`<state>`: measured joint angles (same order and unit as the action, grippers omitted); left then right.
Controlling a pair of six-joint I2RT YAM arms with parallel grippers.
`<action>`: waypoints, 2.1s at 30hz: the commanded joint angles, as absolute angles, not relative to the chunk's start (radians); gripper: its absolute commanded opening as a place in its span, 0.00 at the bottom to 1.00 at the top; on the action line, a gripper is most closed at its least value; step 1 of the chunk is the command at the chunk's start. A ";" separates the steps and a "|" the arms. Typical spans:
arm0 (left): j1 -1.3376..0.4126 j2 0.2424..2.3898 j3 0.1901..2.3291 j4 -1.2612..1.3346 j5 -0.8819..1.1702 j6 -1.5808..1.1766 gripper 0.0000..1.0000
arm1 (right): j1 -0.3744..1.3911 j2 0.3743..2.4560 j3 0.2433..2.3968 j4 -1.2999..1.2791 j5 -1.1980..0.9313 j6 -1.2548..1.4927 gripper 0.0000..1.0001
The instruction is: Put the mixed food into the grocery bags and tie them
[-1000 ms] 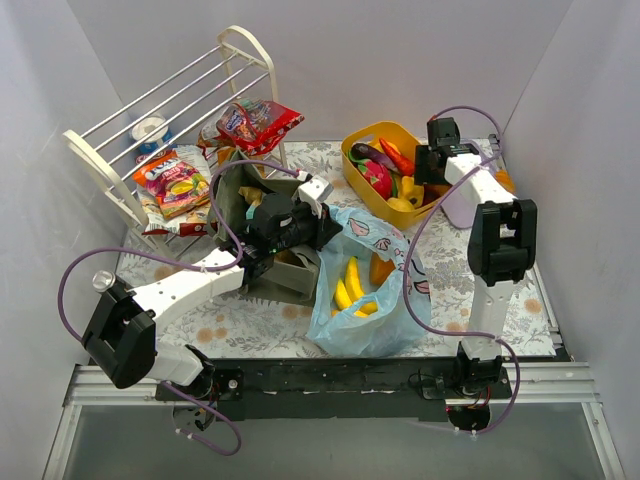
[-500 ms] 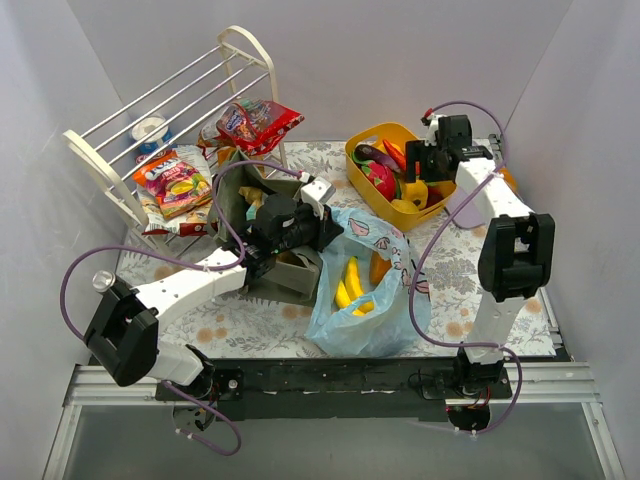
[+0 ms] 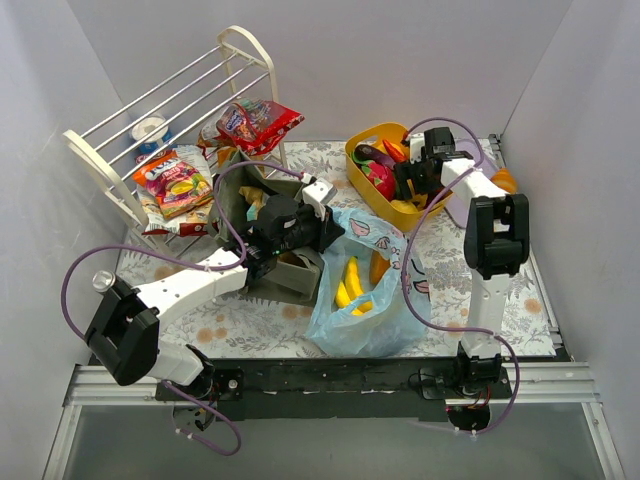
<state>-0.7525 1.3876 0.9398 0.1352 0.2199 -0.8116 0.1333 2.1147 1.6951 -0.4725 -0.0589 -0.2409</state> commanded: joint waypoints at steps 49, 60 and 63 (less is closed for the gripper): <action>-0.784 1.358 0.928 0.121 0.077 -0.767 0.00 | 0.749 1.060 1.012 -0.526 -0.155 0.163 0.71; -0.782 1.348 0.931 0.117 0.069 -0.759 0.00 | 0.690 1.170 1.299 -0.621 -0.034 0.049 0.95; -0.784 1.347 0.931 0.118 0.075 -0.761 0.00 | 0.553 1.236 1.345 -0.603 -0.006 0.058 0.84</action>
<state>-0.7795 1.3895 0.9394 0.1349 0.0933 -0.7807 0.6964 1.1660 1.2648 -0.6266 -0.0834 0.0864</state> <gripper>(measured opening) 0.014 0.901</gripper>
